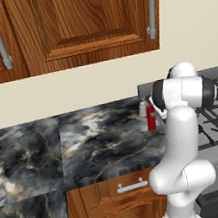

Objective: Collect the turmeric, ketchup, and shaker from the cabinet and place them next to the stove.

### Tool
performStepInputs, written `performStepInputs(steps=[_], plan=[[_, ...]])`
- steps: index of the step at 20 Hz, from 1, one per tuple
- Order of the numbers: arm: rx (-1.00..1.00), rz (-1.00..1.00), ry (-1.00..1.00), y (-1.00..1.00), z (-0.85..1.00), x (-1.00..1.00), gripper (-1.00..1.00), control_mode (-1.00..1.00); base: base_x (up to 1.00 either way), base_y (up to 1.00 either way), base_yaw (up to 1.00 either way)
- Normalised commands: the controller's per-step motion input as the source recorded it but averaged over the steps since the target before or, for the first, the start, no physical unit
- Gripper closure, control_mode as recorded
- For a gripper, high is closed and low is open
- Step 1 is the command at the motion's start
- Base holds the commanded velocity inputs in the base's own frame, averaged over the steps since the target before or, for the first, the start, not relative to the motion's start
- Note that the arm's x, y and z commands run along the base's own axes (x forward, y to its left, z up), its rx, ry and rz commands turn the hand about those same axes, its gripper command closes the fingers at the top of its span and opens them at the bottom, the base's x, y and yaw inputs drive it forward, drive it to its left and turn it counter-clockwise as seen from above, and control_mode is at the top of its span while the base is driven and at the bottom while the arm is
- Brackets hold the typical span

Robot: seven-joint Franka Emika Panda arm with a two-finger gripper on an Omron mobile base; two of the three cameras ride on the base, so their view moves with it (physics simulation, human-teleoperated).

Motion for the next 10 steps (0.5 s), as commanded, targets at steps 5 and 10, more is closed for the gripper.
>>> performStepInputs(steps=[5, 10], plan=[[0.00, 0.00, 0.00, 0.00, 0.10, -0.13, -1.00, -1.00, 0.00, 0.00, 0.00], [-0.01, 0.00, 0.00, 0.00, 0.34, -0.09, -1.00, -1.00, 0.00, 0.00, 0.00]])
